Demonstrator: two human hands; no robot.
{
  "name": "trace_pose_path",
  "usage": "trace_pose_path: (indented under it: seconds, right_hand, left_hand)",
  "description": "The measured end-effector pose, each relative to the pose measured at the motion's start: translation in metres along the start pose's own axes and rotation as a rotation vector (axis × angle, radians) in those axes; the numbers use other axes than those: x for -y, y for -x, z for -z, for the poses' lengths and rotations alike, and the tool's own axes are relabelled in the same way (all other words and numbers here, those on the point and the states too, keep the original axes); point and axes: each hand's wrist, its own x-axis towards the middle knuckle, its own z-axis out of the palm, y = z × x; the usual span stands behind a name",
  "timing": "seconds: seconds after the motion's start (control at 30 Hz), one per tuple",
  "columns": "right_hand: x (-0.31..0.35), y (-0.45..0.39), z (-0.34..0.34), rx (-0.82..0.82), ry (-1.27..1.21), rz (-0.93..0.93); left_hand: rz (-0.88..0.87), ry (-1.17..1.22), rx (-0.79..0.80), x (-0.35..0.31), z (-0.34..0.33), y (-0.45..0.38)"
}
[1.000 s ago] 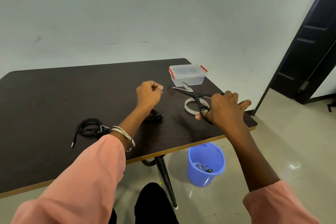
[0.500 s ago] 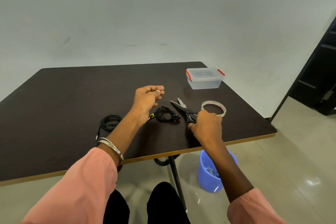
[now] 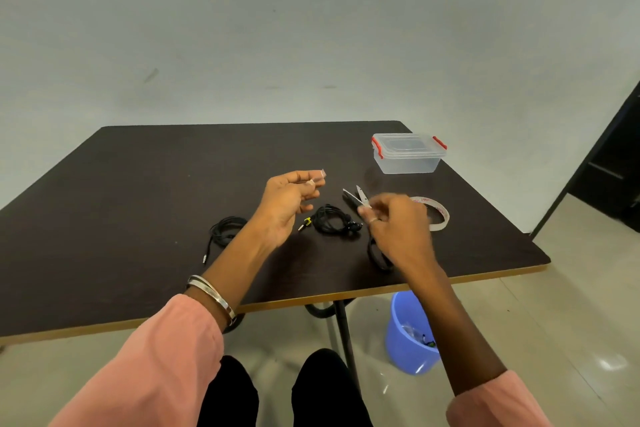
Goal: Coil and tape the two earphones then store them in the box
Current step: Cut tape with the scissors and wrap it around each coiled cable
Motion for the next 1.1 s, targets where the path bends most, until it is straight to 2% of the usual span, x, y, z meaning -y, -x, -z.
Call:
trace_pose_path:
  seconds: [0.07,0.17,0.27,0.47,0.73,0.8,0.97,1.1]
  right_hand:
    - [0.012,-0.004,-0.005,0.060,-0.444,-0.008]
    - [0.032,-0.012,-0.014,0.228,-0.973,-0.196]
    - [0.049,-0.020,-0.024,0.338,-1.231,-0.326]
    - [0.075,-0.025,-0.044,0.378,-1.279,-0.451]
    - [0.099,-0.025,-0.072,0.445,-1.342,-0.467]
    - [0.102,-0.025,-0.077,0.413,-1.330,-0.448]
    - [0.103,-0.026,-0.092,0.318,-1.169,-0.346]
    - [0.108,-0.020,-0.107,0.298,-1.108,-0.304]
  left_hand:
    - [0.001,0.004,0.034,-0.003,0.002,0.005]
    - [-0.024,-0.013,0.069,-0.006,0.008,0.014]
    - [-0.074,-0.077,0.067,-0.009,0.019,0.020]
    - [-0.095,-0.140,0.041,-0.014,0.053,0.026]
    - [-0.170,-0.173,0.034,-0.018,0.112,0.027]
    - [-0.177,-0.290,0.019,-0.018,0.126,0.026]
    - [-0.156,-0.782,-0.240,-0.003,0.149,0.012]
    - [-0.041,-1.132,-0.153,0.008,0.140,0.011]
